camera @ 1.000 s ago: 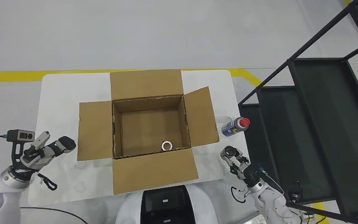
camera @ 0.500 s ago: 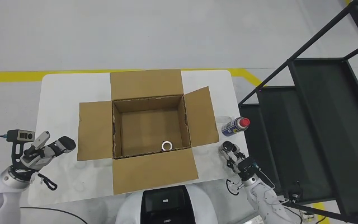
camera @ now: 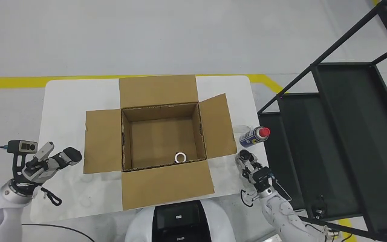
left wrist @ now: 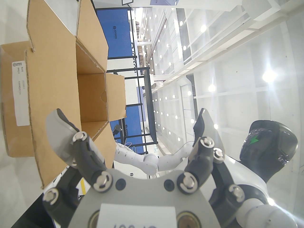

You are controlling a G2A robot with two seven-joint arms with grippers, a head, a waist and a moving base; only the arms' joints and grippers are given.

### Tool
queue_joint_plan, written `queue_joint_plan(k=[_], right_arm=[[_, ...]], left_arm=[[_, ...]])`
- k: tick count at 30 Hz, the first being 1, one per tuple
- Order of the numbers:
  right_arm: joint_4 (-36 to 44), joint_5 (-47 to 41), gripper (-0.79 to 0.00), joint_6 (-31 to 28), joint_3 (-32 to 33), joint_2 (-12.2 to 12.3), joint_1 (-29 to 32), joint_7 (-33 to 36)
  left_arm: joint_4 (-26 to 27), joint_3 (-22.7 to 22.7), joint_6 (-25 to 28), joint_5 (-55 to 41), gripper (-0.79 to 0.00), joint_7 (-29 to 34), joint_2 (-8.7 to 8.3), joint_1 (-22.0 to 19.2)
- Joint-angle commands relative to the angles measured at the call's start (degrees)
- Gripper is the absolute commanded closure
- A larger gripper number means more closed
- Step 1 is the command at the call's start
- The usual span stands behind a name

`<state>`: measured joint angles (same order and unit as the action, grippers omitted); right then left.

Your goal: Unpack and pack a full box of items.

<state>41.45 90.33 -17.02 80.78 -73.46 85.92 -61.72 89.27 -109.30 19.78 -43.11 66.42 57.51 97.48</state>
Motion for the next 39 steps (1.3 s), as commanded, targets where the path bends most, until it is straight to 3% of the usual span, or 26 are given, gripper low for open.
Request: queue_joint_plan(k=[1,10,15,19,24,29,39], right_arm=[[-0.5,-0.1,-0.785,0.0,-0.2,0.0,-0.1,-0.3],[1.8,-1.1,-0.785,-2.3,0.3,0.8,1.9,-2.2],[11.3,-0.5,-0.785,-6.2,2.0,2.0,7.4,-1.5],[25.2,1.1,-0.785,-10.9,4.4,3.4,14.9,4.7],[44.7,1.1,-0.785,-15.0,8.2,4.6,24.9,17.4],[58.5,0.8,-0.785,-18.4,9.1,5.2,30.3,29.5],[62.2,-2.1,-0.785,-18.9,9.7,5.3,31.2,32.3]], left_arm=[[0.0,0.0,0.0,0.0,-0.785,0.0,0.0,0.0],[0.0,0.0,0.0,0.0,-0.785,0.0,0.0,0.0],[0.0,0.0,0.0,0.0,-0.785,0.0,0.0,0.0],[0.0,0.0,0.0,0.0,-0.785,0.0,0.0,0.0],[0.0,0.0,0.0,0.0,-0.785,0.0,0.0,0.0],[0.0,0.0,0.0,0.0,-0.785,0.0,0.0,0.0],[0.0,0.0,0.0,0.0,-0.785,0.0,0.0,0.0]])
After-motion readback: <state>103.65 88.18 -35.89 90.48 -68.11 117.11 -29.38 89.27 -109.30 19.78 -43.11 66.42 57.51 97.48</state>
